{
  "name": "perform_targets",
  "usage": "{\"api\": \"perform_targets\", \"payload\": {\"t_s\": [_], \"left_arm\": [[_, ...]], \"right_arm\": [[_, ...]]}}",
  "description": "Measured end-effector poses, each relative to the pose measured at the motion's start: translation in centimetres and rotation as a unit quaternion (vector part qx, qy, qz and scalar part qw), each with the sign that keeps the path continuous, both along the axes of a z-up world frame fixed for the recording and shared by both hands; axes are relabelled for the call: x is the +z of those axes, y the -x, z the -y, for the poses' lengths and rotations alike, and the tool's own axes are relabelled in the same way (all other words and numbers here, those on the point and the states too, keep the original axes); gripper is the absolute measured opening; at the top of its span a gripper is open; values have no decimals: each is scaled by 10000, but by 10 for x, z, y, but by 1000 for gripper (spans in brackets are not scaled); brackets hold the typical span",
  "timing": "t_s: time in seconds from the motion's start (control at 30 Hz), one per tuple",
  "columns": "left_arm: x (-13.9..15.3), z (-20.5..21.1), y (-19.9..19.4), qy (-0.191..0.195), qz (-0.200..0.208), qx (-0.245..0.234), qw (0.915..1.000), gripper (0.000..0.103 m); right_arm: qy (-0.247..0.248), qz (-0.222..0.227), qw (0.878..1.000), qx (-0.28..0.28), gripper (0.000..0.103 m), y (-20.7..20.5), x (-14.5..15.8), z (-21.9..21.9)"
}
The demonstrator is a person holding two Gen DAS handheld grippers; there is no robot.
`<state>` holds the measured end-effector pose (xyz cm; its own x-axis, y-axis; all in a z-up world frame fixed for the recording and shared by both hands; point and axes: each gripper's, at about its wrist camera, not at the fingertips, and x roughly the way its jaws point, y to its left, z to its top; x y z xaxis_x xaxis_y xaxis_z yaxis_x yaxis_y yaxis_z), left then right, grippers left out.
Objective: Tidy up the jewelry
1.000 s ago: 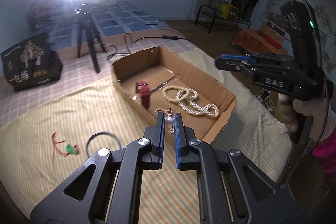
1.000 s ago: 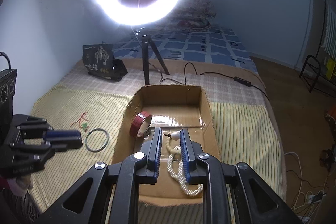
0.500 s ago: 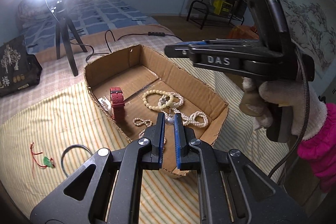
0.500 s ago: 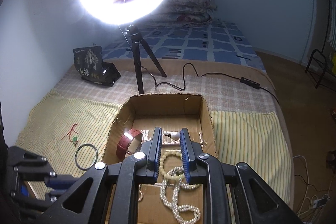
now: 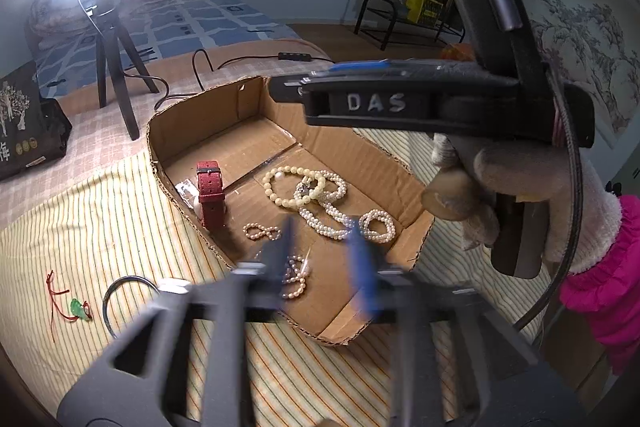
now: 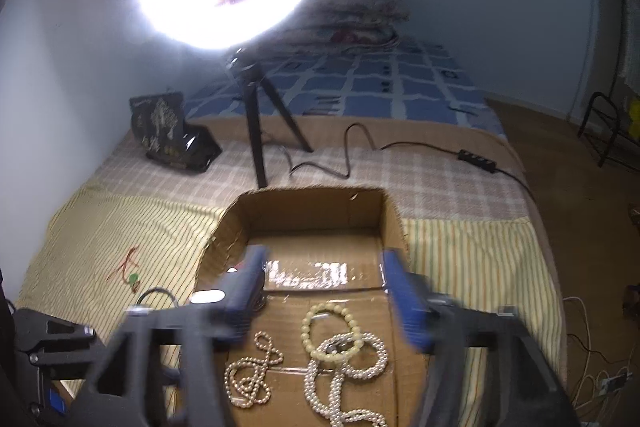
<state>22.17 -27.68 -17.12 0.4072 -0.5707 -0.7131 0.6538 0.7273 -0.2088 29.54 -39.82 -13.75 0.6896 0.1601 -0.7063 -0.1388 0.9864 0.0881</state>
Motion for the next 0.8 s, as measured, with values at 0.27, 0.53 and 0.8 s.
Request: {"api": "perform_targets", "payload": {"t_s": [0.27,0.53,0.8], "left_arm": [[2,1,2,-115,140,96,9998,71],[6,-3,5,-149,209,115,9996,71],[17,-19,8,-65,265,206,9994,71]], "right_arm": [[93,152,9996,-227,102,4,8,4],[120,91,9995,-281,103,6,10,4],[115,134,9993,-341,103,14,20,-2]]}}
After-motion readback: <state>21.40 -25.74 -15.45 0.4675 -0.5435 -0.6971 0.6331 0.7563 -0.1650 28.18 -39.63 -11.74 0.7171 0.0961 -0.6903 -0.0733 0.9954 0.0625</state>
